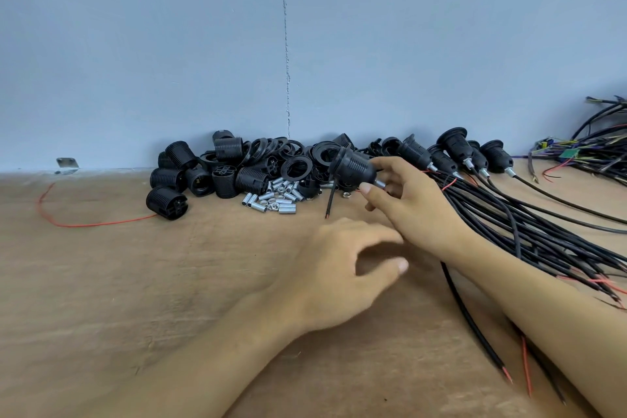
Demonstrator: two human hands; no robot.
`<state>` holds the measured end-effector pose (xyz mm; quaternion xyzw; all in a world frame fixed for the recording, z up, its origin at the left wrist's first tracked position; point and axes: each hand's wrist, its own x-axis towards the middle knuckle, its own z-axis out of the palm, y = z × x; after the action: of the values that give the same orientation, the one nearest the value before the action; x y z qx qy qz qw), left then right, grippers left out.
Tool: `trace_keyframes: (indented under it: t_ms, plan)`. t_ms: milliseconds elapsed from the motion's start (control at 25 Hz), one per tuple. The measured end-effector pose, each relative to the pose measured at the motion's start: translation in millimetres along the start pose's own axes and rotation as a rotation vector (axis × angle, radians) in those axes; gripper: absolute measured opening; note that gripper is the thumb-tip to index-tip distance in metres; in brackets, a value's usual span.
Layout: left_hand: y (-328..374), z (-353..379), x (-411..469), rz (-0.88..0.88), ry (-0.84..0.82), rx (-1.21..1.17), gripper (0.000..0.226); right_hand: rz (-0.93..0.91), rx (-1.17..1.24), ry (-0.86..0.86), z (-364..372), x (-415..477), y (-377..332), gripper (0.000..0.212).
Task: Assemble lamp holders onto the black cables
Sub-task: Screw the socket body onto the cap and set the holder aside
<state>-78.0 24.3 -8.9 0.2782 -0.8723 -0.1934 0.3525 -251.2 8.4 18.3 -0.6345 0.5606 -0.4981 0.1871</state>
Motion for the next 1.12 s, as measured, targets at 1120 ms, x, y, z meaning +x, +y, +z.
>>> trace_keyframes:
  t_ms: [1120]
  plan:
    - [0, 2, 3, 0.183, -0.240, 0.080, 0.030, 0.375, 1.204, 0.256, -8, 102, -95, 0.011]
